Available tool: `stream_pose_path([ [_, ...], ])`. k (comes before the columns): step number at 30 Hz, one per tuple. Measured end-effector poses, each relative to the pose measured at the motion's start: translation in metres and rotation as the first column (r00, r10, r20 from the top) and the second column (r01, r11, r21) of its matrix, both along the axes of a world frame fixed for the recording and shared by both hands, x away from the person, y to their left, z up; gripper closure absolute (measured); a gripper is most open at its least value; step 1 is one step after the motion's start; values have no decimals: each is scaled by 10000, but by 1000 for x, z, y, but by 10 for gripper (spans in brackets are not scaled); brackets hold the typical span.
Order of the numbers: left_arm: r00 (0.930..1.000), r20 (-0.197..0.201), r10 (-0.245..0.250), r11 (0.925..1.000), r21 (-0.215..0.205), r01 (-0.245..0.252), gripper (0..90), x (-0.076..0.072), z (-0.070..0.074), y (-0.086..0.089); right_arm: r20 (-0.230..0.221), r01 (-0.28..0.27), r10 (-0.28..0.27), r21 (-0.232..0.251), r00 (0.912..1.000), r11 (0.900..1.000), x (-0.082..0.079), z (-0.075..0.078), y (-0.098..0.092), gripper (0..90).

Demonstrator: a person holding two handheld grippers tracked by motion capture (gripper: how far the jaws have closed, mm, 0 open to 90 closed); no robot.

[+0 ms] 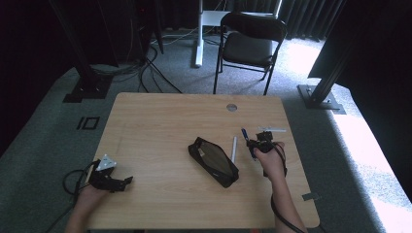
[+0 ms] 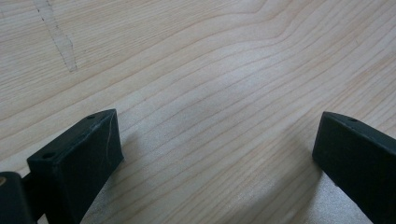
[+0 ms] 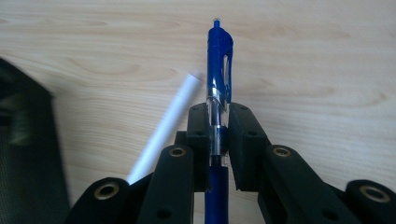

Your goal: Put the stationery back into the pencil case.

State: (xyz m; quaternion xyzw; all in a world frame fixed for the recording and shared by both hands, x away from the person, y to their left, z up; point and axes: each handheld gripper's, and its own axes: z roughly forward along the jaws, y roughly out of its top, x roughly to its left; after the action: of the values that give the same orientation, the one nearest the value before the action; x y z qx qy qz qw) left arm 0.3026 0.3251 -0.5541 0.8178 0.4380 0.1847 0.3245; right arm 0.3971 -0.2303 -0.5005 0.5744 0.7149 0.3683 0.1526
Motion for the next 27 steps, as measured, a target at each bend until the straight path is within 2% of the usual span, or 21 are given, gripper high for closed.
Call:
stream_pose_path([
  [1,10000,2,10,10000,-2,-10,16,0,0,0,72,-119,117,198,9999,9997,-1,3,2,792],
  [2,10000,2,10,10000,-2,-10,16,0,0,0,72,-119,117,198,9999,9997,-1,3,2,792],
  [5,10000,-3,24,10000,3,-24,16,0,0,0,352,-689,679,300,9971,9972,-7,15,13,792],
  [9,10000,-5,26,10000,-3,-26,16,0,0,0,585,-1106,1083,383,9924,9931,-12,23,23,793],
  [11,10000,-2,29,10000,-2,-29,16,0,0,0,738,-1550,1506,588,9858,9862,-16,31,34,793],
  [12,10000,-2,29,10000,-2,-29,16,0,0,0,738,-1550,1506,588,9858,9862,-16,31,34,793],
  [13,10000,-3,28,10000,-4,-28,16,0,0,0,845,-1813,1769,473,9806,9823,-19,35,42,793],
  [16,10000,-6,28,10000,4,-28,16,0,0,0,873,-1968,1917,545,9776,9789,-20,38,45,793],
  [17,10000,-4,26,10000,4,-26,16,0,0,0,936,-2169,2116,509,9729,9749,-22,40,50,793],
  [18,10000,-7,30,10000,1,-30,16,0,0,0,991,-2607,2553,458,9618,9643,-26,44,62,792],
  [19,10000,-1,25,10000,2,-25,16,0,0,0,991,-2607,2553,458,9618,9643,-26,44,62,792],
  [20,10000,-2,26,10000,3,-26,16,0,0,0,1013,-2864,2804,496,9545,9568,-28,46,69,792],
  [21,10000,-3,25,10000,0,-25,16,0,0,0,1013,-2864,2804,496,9545,9568,-28,46,69,792],
  [23,10000,-6,23,10000,6,-23,16,0,0,0,1005,-3092,3035,468,9475,9499,-30,46,76,793],
  [26,10000,-8,29,10000,1,-29,16,0,0,0,817,-3499,3461,376,9346,9360,-33,44,85,792],
  [27,10000,-4,26,10000,6,-26,16,0,0,0,652,-3719,3703,148,9266,9282,-35,42,91,792],
])
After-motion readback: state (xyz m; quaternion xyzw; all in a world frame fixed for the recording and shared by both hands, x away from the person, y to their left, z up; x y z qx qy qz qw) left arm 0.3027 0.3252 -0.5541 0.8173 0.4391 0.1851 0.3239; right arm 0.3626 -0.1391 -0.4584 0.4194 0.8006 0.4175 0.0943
